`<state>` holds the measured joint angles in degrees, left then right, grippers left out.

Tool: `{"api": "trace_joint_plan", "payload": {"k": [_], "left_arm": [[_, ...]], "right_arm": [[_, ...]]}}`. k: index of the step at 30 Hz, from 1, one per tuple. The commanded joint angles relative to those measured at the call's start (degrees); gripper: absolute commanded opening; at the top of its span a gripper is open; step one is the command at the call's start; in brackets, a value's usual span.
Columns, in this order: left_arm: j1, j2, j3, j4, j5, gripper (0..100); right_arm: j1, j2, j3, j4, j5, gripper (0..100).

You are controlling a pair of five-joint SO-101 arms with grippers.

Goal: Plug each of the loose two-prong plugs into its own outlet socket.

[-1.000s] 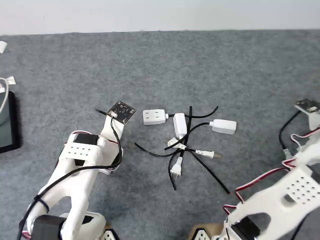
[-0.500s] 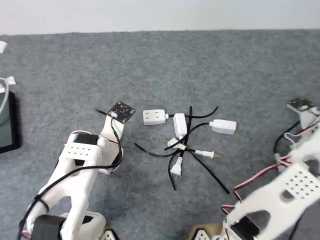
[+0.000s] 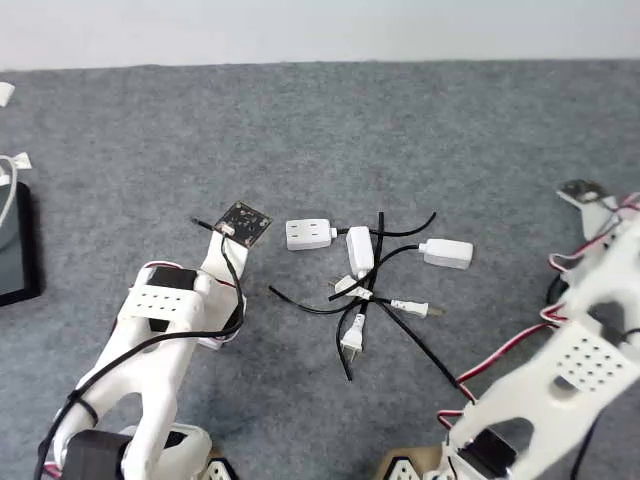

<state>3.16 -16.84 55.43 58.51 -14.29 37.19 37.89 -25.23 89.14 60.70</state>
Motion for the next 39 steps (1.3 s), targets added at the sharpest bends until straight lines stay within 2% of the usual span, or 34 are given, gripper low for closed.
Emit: {"api": "trace_joint_plan", "payload": {"k": [1, 6, 11, 16, 21, 24, 32, 39], "left_arm": [[-1.7, 0.5, 5.6, 1.6, -0.4, 1], [-1.7, 0.5, 5.6, 1.6, -0.4, 1], [-1.7, 0.4, 5.6, 1.6, -0.4, 1], [-1.7, 0.4, 5.6, 1.6, -0.5, 1], [-2.2, -2.4, 6.9, 1.3, -0.5, 1], [-2.8, -7.3, 9.4, 0.3, -0.5, 1], [-2.5, -19.8, 15.6, 0.0, -0.5, 1], [-2.3, -20.7, 16.3, 0.0, -0.5, 1]], "right_arm": [[-3.3, -7.9, -1.0, 4.7, -2.8, 0.9], [-4.4, -12.6, -0.3, 6.0, -4.1, 0.9], [-4.1, -12.9, 5.6, 8.3, 3.2, 0.9], [-2.9, -12.9, 13.7, -1.9, 3.9, 1.3], [-2.4, -13.6, 20.1, -10.2, 3.7, 11.7], [-1.9, -13.8, 21.1, -14.0, 3.6, 12.9], [1.4, -13.8, 20.8, -18.2, 3.7, 12.9], [1.6, -17.5, 20.8, -18.3, 3.9, 12.9]]}}
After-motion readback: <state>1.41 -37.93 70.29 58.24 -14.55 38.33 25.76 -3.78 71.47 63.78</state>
